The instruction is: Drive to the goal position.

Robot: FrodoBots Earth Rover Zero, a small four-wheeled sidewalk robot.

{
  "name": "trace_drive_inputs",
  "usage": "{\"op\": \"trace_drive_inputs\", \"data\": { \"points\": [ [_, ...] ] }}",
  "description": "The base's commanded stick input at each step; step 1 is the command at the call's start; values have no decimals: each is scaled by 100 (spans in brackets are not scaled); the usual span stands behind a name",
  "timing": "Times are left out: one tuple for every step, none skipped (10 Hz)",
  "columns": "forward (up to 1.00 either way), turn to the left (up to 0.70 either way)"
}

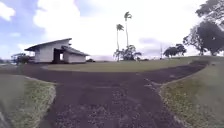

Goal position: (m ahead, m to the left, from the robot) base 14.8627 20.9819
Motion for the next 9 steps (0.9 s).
{"op": "trace_drive_inputs", "data": {
  "points": [
    [70,35],
    [70,35],
    [70,35],
    [70,35],
    [70,35],
    [70,35],
    [70,35],
    [70,35],
    [70,35]
  ]
}}
